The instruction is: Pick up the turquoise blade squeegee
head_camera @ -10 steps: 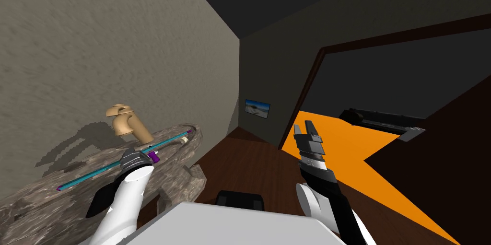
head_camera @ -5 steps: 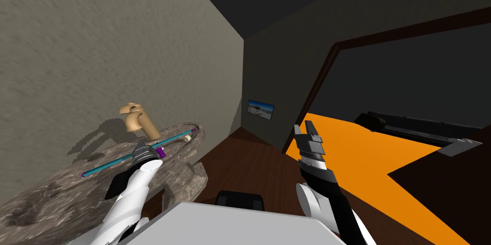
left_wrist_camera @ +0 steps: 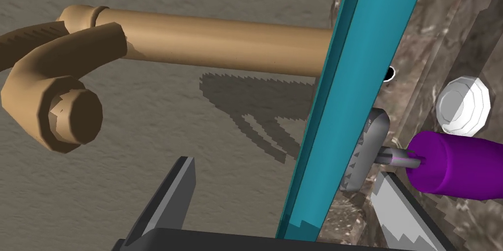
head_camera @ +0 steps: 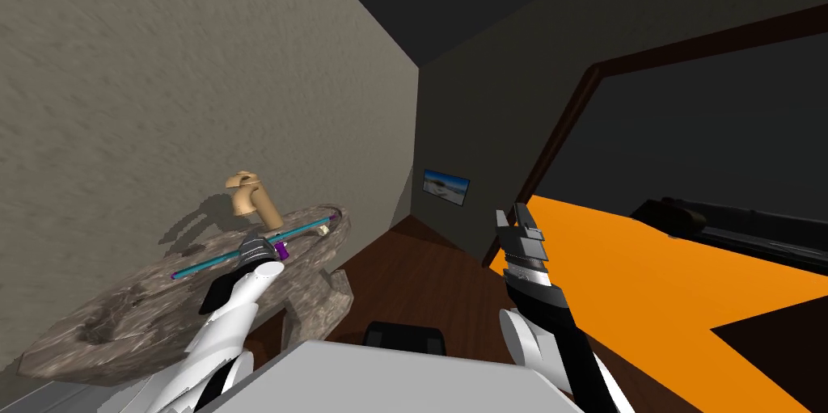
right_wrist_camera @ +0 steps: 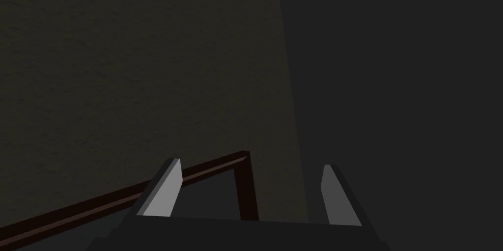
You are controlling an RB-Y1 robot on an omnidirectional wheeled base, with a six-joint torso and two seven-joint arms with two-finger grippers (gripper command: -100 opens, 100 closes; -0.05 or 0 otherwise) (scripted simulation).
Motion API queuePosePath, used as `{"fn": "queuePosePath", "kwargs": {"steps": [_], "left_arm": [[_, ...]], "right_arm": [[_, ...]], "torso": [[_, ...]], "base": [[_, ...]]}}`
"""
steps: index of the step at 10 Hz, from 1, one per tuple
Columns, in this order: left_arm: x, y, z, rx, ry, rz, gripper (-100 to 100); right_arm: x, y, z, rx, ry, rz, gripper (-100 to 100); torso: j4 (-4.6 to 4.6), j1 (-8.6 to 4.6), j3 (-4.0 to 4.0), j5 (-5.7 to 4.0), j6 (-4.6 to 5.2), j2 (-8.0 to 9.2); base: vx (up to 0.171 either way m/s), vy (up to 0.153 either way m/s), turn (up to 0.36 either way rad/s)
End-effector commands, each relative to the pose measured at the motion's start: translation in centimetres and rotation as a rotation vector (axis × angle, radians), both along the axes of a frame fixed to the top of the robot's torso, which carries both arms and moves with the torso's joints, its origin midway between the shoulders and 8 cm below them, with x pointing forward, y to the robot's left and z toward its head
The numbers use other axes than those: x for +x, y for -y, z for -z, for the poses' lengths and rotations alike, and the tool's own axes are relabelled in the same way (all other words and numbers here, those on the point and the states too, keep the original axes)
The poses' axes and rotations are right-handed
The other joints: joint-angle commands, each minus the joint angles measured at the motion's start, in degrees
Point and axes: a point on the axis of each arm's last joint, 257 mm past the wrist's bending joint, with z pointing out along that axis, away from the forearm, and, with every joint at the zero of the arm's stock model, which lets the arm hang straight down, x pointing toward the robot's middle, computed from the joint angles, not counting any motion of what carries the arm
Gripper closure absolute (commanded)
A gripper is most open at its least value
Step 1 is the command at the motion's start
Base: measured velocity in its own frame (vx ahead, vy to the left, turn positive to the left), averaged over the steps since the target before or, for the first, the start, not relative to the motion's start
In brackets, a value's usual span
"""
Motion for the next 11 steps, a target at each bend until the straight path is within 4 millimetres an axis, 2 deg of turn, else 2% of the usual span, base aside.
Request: {"fn": "queuePosePath", "kwargs": {"steps": [1,3,4,5,7,10,11], "left_arm": [[0.1,0.1,0.0,-0.002,0.007,0.007,-100],[0.1,0.1,0.0,-0.029,0.049,0.006,-100],[2.8,0.1,-1.9,0.024,0.04,0.047,-100],[3.3,0.1,-1.8,0.031,0.023,0.065,-100],[3.2,0.3,-0.4,0.02,-0.001,0.073,-100],[3.3,0.4,-0.5,-0.013,0.05,0.076,-100],[5.7,0.5,-2.5,0.043,0.04,0.119,-100]], "right_arm": [[0.0,0.0,0.0,0.0,0.0,0.0,0],[0.0,0.0,0.0,0.0,0.0,0.0,0],[0.0,0.0,0.0,0.0,0.0,0.0,0],[0.0,0.0,0.0,0.0,0.0,0.0,0],[0.0,0.0,0.0,0.0,0.0,0.0,0],[0.0,0.0,0.0,0.0,0.0,0.0,0],[0.0,0.0,0.0,0.0,0.0,0.0,0]], "torso": [[0.0,0.0,0.0,0.0,0.0,0.0],[0.03,0.12,0.08,0.03,-0.01,0.14],[0.04,0.14,0.09,0.03,-0.01,0.15],[0.01,0.0,0.0,0.0,-0.1,-0.01],[-0.01,-0.1,-0.03,-0.02,0.02,-0.06],[0.03,0.16,0.07,0.04,0.0,0.13],[0.03,0.15,0.09,0.04,0.0,0.15]], "base": [[0.003,-0.004,-0.011],[-0.005,0.005,0.0],[0.05,-0.039,0.411],[0.061,-0.085,0.269],[0.034,-0.037,-0.009],[-0.002,0.008,-0.002],[0.035,-0.07,0.291]]}}
